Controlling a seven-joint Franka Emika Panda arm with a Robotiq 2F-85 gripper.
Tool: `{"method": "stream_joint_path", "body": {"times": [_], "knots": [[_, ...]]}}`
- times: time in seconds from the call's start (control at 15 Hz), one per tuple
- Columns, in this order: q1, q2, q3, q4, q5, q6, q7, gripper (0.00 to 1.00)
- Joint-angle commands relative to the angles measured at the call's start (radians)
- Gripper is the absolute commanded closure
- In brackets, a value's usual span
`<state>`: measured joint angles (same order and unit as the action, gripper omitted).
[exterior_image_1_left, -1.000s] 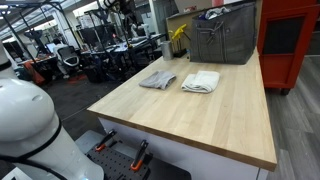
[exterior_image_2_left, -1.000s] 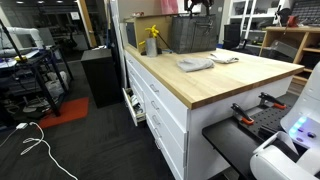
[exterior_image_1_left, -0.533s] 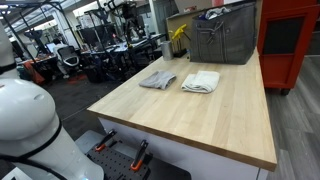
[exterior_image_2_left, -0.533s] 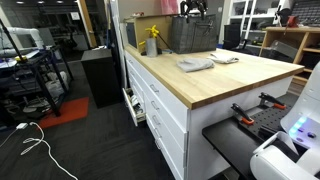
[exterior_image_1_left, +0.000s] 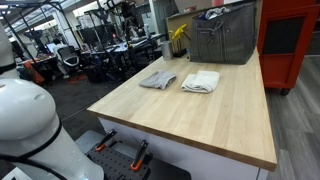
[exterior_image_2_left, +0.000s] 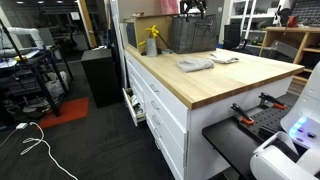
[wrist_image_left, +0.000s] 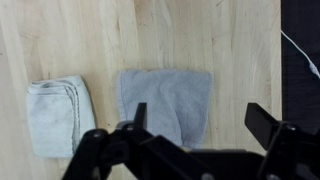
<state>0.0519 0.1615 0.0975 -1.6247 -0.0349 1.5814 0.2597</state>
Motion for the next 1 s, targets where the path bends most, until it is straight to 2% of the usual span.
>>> {"method": "stream_joint_path", "body": {"times": [0.0,0.27,0.53,0.93], "knots": [[0.015,0.001,-0.016,0.003,0.002,-0.003,-0.002,0.0],[-0.007,0.032,-0.04,0.0,0.029,0.022,0.003,0.0],[-0.056,0.104,-0.087,0.016,0.114,0.034,-0.067,0.0],[-0.13,0.246,-0.122,0.115,0.236,0.012,-0.178,0.0]]}}
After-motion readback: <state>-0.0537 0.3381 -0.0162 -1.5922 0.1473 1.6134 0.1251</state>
